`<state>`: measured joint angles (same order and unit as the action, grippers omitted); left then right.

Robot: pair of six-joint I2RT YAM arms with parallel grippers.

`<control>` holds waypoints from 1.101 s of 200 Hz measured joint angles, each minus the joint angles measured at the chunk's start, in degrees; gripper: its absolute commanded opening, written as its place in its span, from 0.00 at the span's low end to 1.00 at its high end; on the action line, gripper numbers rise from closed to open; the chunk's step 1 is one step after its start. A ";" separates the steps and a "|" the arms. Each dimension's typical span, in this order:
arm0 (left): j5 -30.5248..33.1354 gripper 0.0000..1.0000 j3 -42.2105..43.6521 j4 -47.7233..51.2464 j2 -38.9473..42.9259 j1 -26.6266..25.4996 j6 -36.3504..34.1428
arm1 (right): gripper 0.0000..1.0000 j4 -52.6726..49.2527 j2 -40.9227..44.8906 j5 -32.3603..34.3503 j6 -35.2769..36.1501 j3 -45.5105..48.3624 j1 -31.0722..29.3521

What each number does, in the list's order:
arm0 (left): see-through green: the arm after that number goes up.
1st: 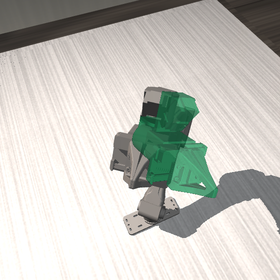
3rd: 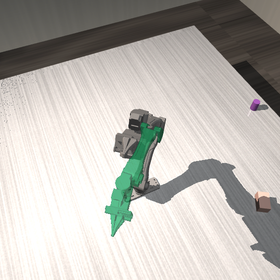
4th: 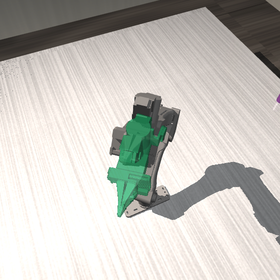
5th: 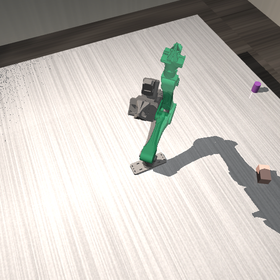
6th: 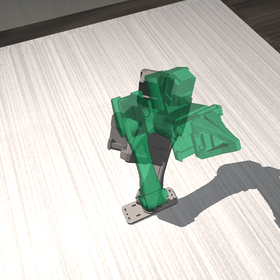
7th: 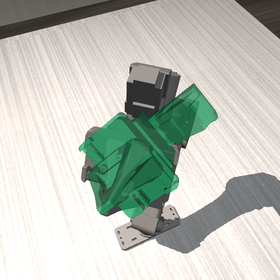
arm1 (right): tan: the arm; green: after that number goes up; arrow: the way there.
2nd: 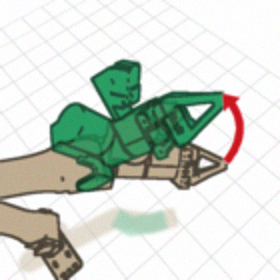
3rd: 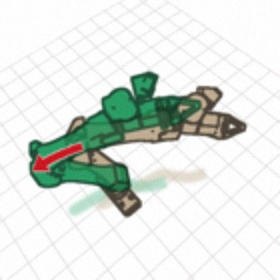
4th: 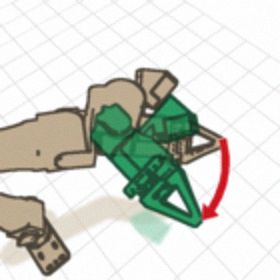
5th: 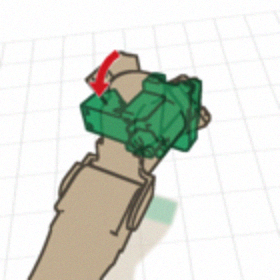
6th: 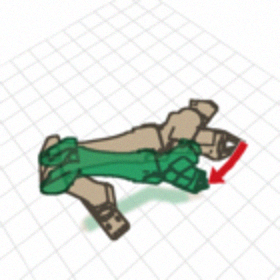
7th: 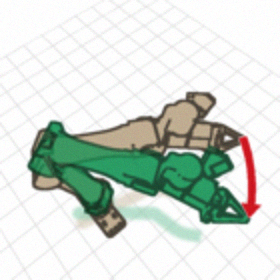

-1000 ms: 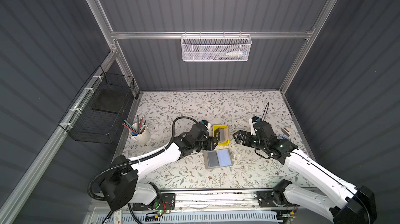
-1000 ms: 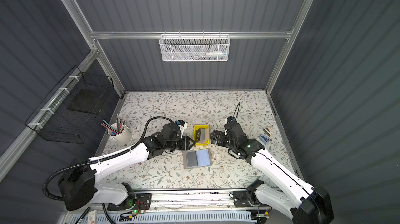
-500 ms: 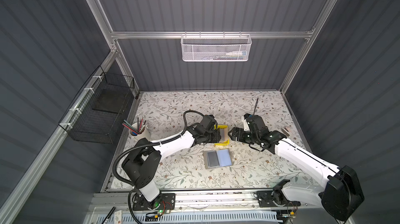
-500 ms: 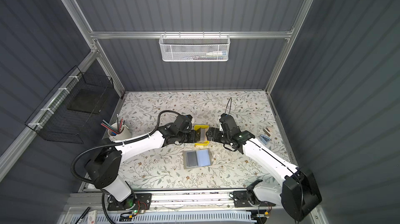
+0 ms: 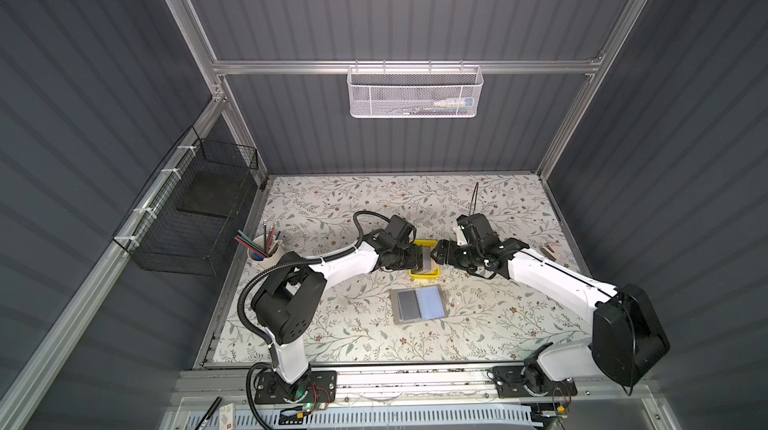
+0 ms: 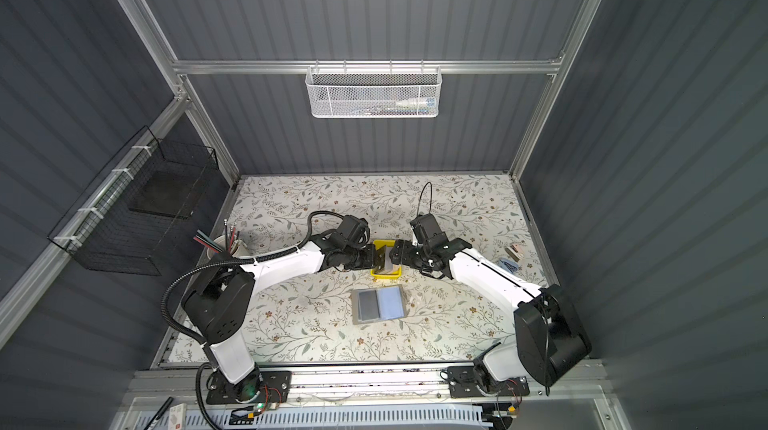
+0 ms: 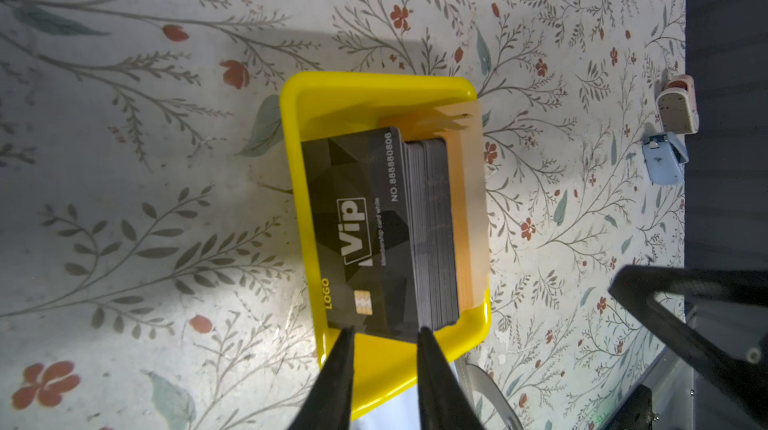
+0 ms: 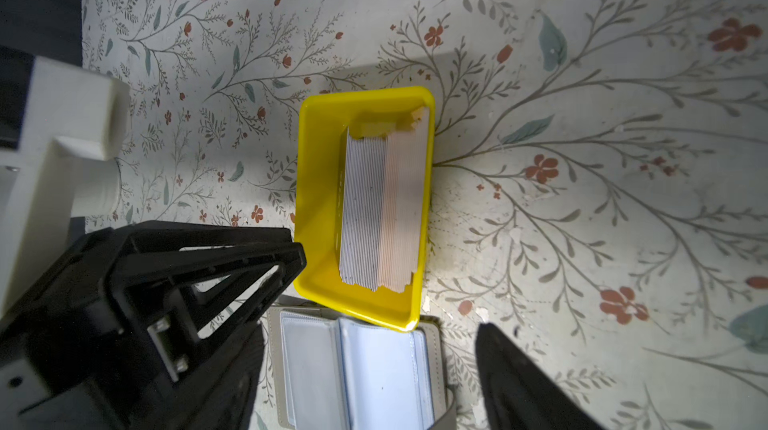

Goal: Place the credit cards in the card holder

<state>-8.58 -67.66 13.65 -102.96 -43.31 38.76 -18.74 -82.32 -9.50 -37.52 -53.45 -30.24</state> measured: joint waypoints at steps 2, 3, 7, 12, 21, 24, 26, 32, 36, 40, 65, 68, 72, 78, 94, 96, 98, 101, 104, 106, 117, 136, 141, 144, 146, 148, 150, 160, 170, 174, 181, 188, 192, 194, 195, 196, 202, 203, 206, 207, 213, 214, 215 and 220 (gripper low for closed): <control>0.00 0.24 -0.02 0.02 -0.04 0.00 -0.02 | 0.86 0.00 -0.09 0.02 0.02 -0.07 0.00; 0.00 0.24 -0.02 0.00 -0.04 0.00 -0.02 | 0.86 0.00 -0.20 0.02 0.13 -0.11 0.00; 0.00 0.24 -0.02 0.00 -0.11 0.00 -0.02 | 0.86 0.00 -0.42 0.04 0.11 -0.22 0.02; 0.02 0.24 -0.04 0.02 -0.22 0.00 -0.02 | 0.87 0.00 -0.66 0.02 0.11 -0.35 0.07; 0.02 0.23 -0.09 0.04 -0.57 0.00 -0.02 | 0.87 -0.13 -1.29 0.07 0.09 -0.68 0.11; 0.02 0.23 -0.09 0.07 -0.72 0.00 -0.02 | 0.87 -0.15 -1.46 0.07 0.09 -0.83 0.11; 0.02 0.23 -0.11 0.09 -0.81 0.00 -0.02 | 0.87 -0.15 -1.62 0.07 0.09 -0.92 0.11; 0.02 0.23 -0.11 0.09 -1.03 0.00 -0.02 | 0.87 -0.13 -2.08 0.04 0.11 -1.16 0.15; 0.02 0.23 -0.11 0.09 -1.14 0.00 -0.04 | 0.87 -0.13 -2.47 0.04 0.11 -1.38 0.17; 0.02 0.23 -0.11 0.09 -1.22 0.00 -0.04 | 0.87 -0.11 -2.80 0.04 0.11 -1.53 0.17; 0.02 0.23 -0.11 0.04 -1.36 0.00 -0.02 | 0.91 -0.07 -5.11 0.04 0.24 -2.08 0.20; 0.02 0.23 -0.11 0.02 -1.36 0.00 -0.02 | 0.91 -0.02 -5.40 0.02 0.24 -2.10 0.20; 0.00 0.23 -0.11 0.02 -1.36 0.00 -0.02 | 0.91 -0.04 -5.75 0.02 0.28 -2.14 0.20; 0.00 0.23 -0.11 0.02 -1.36 0.00 0.00 | 0.92 -0.09 -6.32 0.02 0.33 -2.29 0.20; -0.13 0.23 -0.11 -0.68 -1.36 0.00 0.00 | 0.94 -0.04 -7.96 0.00 0.37 -2.99 0.20; -0.17 0.23 -0.11 -0.79 -1.36 0.00 0.00 | 0.94 -0.04 -8.11 0.02 0.42 -3.13 0.20; -0.24 0.23 -0.11 -0.87 -1.36 0.00 -0.02 | 0.94 -0.04 -8.28 0.02 0.46 -3.23 0.20; -0.33 0.23 -0.11 -1.03 -1.36 0.00 -0.02 | 0.94 -0.04 -8.59 0.02 0.46 -3.39 0.20; -0.44 0.23 -0.11 -1.25 -1.36 0.00 0.00 | 0.95 -0.07 -8.81 0.02 0.50 -3.58 0.20; -0.46 0.23 -0.11 -1.31 -1.36 0.00 -0.02 | 0.95 -0.04 -8.98 0.04 0.50 -3.67 0.20; -0.74 0.23 0.00 -1.99 -1.36 0.00 0.00 | 0.95 -0.07 -9.86 0.02 0.50 -4.44 0.20; -1.36 0.23 0.28 -2.97 -1.36 0.04 0.00 | 0.96 0.09 -11.17 -0.07 0.48 -5.73 0.20; -1.53 0.23 0.33 -3.08 -1.36 0.13 0.00 | 0.96 0.24 -11.50 -0.07 0.48 -5.92 0.20; -1.55 0.23 0.37 -3.17 -1.33 0.22 0.00 | 0.96 0.31 -11.63 -0.13 0.48 -6.03 0.20; -1.62 0.23 0.39 -3.26 -1.36 0.24 0.00 | 0.96 0.31 -11.78 -0.13 0.48 -6.10 0.20; -1.70 0.23 0.46 -3.37 -1.36 0.24 0.00 | 0.96 0.28 -11.89 -0.17 0.48 -6.19 0.20; -1.75 0.23 0.50 -3.45 -1.36 0.24 0.00 | 0.96 0.31 -11.96 -0.17 0.48 -6.25 0.20; -2.05 0.23 0.70 -3.89 -1.36 0.28 0.00 | 0.96 0.35 -12.61 -0.22 0.48 -6.47 0.20; -2.40 0.23 0.87 -4.26 -1.36 0.28 0.00 | 0.97 0.37 -13.20 -0.31 0.48 -6.64 0.20; -2.58 0.23 0.92 -4.37 -1.36 0.28 0.00 | 0.97 0.33 -13.51 -0.37 0.48 -6.73 0.20; -2.71 0.23 0.98 -4.48 -1.36 0.31 0.02 | 0.97 0.39 -13.99 -0.39 0.48 -6.91 0.20; -2.99 0.23 1.07 -4.61 -1.36 0.35 0.02 | 0.97 0.26 -14.58 -0.48 0.50 -7.23 0.20; -3.06 0.23 1.16 -4.74 -1.36 0.42 0.02 | 0.97 0.28 -14.86 -0.50 0.50 -7.41 0.22; -3.10 0.23 1.20 -4.79 -1.36 0.42 0.02 | 0.97 0.31 -15.08 -0.52 0.50 -7.54 0.24; -3.10 0.23 1.20 -4.81 -1.33 0.42 0.02 | 0.97 0.31 -15.15 -0.52 0.50 -7.56 0.26; -3.13 0.23 1.22 -4.83 -1.36 0.46 0.02 | 0.97 0.31 -15.28 -0.57 0.50 -7.67 0.26; -3.17 0.23 1.31 -4.92 -1.33 0.52 0.02 | 0.97 0.31 -15.78 -0.59 0.50 -8.02 0.26; -3.19 0.23 1.36 -4.92 -1.36 0.52 0.02 | 0.97 0.28 -15.89 -0.61 0.50 -8.11 0.26; -3.21 0.23 1.42 -4.96 -1.33 0.57 0.02 | 0.97 0.28 -16.22 -0.61 0.50 -8.28 0.26; -3.23 0.23 1.44 -4.98 -1.36 0.57 0.02 | 0.97 0.28 -16.28 -0.63 0.50 -8.33 0.24; -3.26 0.23 1.64 -5.16 -1.33 0.57 0.02 | 0.97 0.31 -16.81 -0.72 0.52 -8.74 0.24; -3.26 0.23 1.66 -5.18 -1.33 0.57 0.02 | 0.97 0.28 -16.87 -0.74 0.52 -8.76 0.24; -3.28 0.23 1.70 -5.20 -1.36 0.57 0.02 | 0.97 0.28 -16.94 -0.76 0.52 -8.81 0.24; -3.28 0.23 1.86 -5.40 -1.33 0.57 0.04 | 0.97 0.24 -17.33 -0.85 0.52 -9.11 0.24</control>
<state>-11.86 -65.80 8.25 -104.29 -42.74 38.81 -18.50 -99.66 -10.35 -36.99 -62.57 -30.00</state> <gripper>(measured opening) 0.229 0.972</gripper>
